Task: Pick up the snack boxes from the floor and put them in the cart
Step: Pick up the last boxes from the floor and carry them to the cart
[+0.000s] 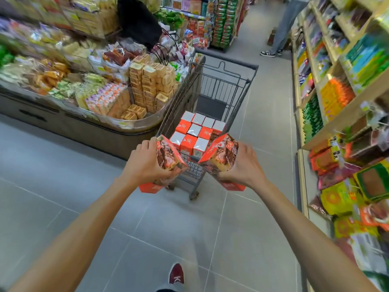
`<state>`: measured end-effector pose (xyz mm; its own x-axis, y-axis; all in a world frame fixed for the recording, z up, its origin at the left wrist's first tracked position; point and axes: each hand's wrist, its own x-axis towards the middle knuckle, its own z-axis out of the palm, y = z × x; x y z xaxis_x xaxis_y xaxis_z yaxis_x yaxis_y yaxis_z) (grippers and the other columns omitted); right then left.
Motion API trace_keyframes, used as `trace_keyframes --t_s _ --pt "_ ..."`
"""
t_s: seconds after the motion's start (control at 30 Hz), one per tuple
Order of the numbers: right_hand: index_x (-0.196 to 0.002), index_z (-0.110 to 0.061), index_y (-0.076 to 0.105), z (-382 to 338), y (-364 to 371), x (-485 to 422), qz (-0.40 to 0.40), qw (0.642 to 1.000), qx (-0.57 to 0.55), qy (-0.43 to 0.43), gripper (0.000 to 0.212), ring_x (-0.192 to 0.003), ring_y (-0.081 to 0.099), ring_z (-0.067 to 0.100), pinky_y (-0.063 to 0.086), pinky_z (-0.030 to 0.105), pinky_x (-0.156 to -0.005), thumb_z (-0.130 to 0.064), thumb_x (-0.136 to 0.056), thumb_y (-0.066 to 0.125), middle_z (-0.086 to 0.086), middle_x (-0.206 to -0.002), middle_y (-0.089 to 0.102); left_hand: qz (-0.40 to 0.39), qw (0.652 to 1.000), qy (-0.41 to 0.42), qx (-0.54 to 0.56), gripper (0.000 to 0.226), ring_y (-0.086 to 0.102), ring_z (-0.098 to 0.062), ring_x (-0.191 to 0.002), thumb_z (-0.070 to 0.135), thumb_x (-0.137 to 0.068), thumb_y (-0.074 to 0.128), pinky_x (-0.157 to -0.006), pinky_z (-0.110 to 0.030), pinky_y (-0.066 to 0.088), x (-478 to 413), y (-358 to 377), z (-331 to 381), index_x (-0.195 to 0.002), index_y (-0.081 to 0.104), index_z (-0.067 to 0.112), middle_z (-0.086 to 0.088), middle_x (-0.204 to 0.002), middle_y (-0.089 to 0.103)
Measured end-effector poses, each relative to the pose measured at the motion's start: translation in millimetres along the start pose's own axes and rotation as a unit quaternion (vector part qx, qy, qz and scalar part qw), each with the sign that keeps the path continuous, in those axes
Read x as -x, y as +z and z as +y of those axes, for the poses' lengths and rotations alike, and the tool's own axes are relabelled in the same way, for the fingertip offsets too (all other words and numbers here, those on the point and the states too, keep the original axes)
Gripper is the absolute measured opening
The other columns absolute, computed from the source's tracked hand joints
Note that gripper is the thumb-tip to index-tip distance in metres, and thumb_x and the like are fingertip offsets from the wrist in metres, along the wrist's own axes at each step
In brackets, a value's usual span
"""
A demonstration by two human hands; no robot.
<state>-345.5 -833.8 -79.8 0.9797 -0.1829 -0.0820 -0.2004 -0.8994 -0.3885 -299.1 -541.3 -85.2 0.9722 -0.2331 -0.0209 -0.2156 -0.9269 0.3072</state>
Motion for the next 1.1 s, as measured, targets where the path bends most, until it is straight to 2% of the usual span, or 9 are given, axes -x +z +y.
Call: trace_keyframes --t_s 0.27,0.63,0.93,1.03,1.1 --pt "-0.153 -0.019 0.015 -11 12 -90 -0.01 0.998 -0.053 -0.019 0.131 -0.132 0.037 0.027 0.038 0.047 -0.108 -0.059 -0.051 0.086 0.01 -0.142 0.036 -0.001 1.0 -0.02 -0.009 0.126 0.051 -0.031 -0.115 0.089 -0.049 0.067 -0.096 -0.047 0.045 -71 -1 -27 -0.142 0.029 0.012 -0.009 -0.129 0.049" --pt "-0.15 -0.02 0.018 -7 40 -225 -0.08 0.992 -0.084 -0.049 0.128 -0.134 0.036 0.026 0.038 0.048 -0.111 -0.058 -0.05 0.087 0.008 -0.142 0.034 -0.021 0.996 -0.09 0.0 0.135 0.051 -0.031 -0.116 0.095 -0.042 0.061 -0.098 -0.048 0.046 -170 15 -47 -0.145 0.028 0.014 -0.01 -0.132 0.049" --pt "-0.148 -0.022 0.023 -3 69 -332 -0.205 0.969 -0.112 -0.074 0.125 -0.127 0.04 0.021 0.041 0.046 -0.109 -0.054 -0.045 0.086 0.004 -0.138 0.037 -0.035 0.987 -0.156 0.026 0.13 0.052 -0.026 -0.107 0.1 -0.039 0.055 -0.094 -0.044 0.047 -249 34 -54 -0.138 0.033 0.019 -0.006 -0.12 0.053" --pt "-0.149 -0.022 0.018 0 83 -360 -0.275 0.948 -0.139 -0.083 0.124 -0.129 0.04 0.02 0.038 0.045 -0.112 -0.046 -0.053 0.091 0.004 -0.142 0.034 -0.04 0.982 -0.179 0.04 0.129 0.052 -0.024 -0.109 0.101 -0.039 0.057 -0.095 -0.045 0.048 -262 39 -59 -0.137 0.035 0.02 -0.005 -0.12 0.054" --pt "-0.149 -0.025 0.016 0 94 -373 -0.325 0.929 -0.154 -0.081 0.124 -0.127 0.044 0.02 0.041 0.045 -0.11 -0.042 -0.052 0.092 0.002 -0.141 0.035 -0.041 0.98 -0.19 0.053 0.127 0.052 -0.022 -0.109 0.099 -0.041 0.06 -0.096 -0.044 0.047 -266 42 -62 -0.138 0.033 0.022 -0.003 -0.12 0.053"
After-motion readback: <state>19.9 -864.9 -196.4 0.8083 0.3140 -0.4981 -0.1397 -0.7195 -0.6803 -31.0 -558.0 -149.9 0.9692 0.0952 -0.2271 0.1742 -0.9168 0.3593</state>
